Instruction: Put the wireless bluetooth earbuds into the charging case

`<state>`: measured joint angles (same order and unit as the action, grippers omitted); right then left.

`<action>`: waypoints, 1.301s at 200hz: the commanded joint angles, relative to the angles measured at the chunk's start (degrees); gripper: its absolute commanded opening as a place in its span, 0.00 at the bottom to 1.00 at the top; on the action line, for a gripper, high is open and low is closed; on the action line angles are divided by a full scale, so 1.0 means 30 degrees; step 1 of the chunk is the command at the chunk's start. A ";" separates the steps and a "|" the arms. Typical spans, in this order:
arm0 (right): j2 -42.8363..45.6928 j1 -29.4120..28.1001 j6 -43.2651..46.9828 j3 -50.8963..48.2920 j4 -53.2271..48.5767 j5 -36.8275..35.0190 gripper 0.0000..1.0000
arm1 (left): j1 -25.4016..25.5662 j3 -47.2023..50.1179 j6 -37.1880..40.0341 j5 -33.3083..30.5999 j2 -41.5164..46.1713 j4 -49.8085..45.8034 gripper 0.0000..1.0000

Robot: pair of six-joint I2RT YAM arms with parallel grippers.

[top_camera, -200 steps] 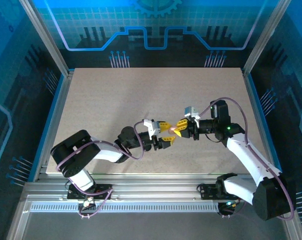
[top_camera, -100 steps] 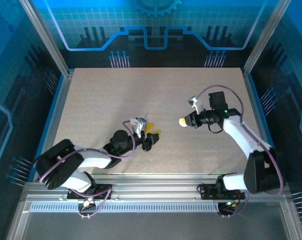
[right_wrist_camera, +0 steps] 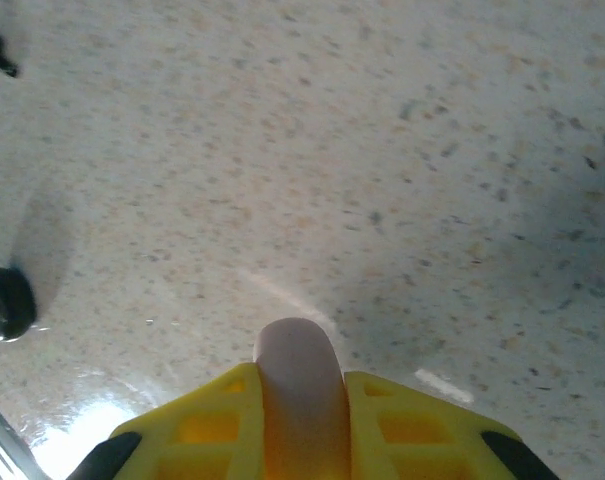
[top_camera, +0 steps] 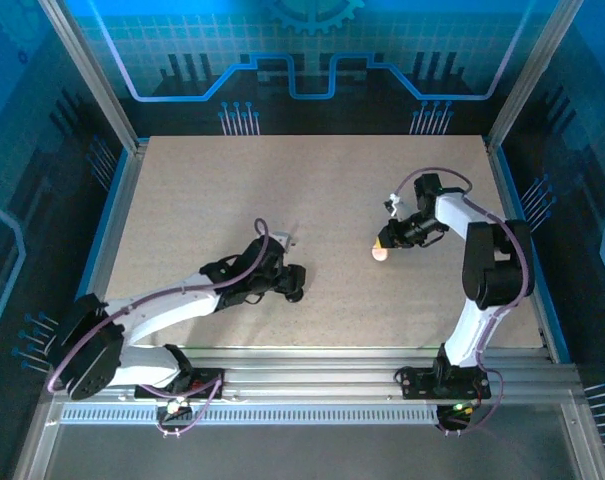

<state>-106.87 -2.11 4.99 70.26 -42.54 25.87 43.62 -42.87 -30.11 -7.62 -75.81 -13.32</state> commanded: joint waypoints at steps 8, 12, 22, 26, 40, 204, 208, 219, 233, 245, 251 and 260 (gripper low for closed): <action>-0.1085 0.0665 0.0430 0.1108 -0.2173 -0.0765 0.22 | 0.0098 -0.2806 -0.1975 0.0880 -0.2809 -0.7994 0.65; -0.1218 0.0701 0.0444 0.1197 -0.2287 -0.0956 0.23 | 0.0206 -0.3171 -0.2016 0.0806 -0.3198 -0.8493 0.65; -0.1427 0.0840 0.0445 0.1332 -0.2426 -0.1406 0.23 | 0.0435 -0.3929 -0.2053 0.0481 -0.4070 -0.9495 0.67; -0.1523 0.0898 0.0445 0.1336 -0.2431 -0.1532 0.24 | 0.0482 -0.4181 -0.2030 0.0446 -0.4375 -0.9793 0.67; -0.1736 0.1101 0.0532 0.1365 -0.2531 -0.1797 0.25 | 0.0521 -0.4906 -0.2182 0.0375 -0.5388 -1.0539 0.68; 0.4010 0.0837 -0.1481 0.0311 -0.0875 -0.2061 0.63 | 0.0661 -0.9872 -0.3235 0.0166 -1.0821 -1.1526 0.66; 0.4129 0.0781 -0.1461 0.0311 -0.0877 -0.2038 0.63 | 0.0681 -0.9901 -0.3261 0.0166 -1.0873 -1.1526 0.65; 0.4477 0.0689 -0.1503 0.0311 -0.0910 -0.2031 0.63 | 0.0642 -0.9992 -0.3296 0.0108 -1.1048 -1.1526 0.64; 0.4859 0.0564 -0.1518 0.0311 -0.0961 -0.2059 0.63 | 0.0657 -1.0058 -0.3268 0.0135 -1.1244 -1.1470 0.60; 0.5159 0.0484 -0.1519 0.0316 -0.1024 -0.2075 0.63 | 0.0667 -1.0156 -0.3246 0.0166 -1.1390 -1.1464 0.59; 0.5325 0.0469 -0.1540 0.0296 -0.1024 -0.2089 0.63 | 0.0667 -1.0197 -0.3208 0.0151 -1.1478 -1.1511 0.57; 0.5561 0.0440 -0.1598 0.0238 -0.1002 -0.2119 0.63 | 0.0645 -1.0179 -0.3162 0.0137 -1.1551 -1.1517 0.55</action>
<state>-92.92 0.03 1.19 71.94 -44.56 18.46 45.17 -71.77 -39.09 -6.87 -109.16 -45.80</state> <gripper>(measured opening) 0.633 0.572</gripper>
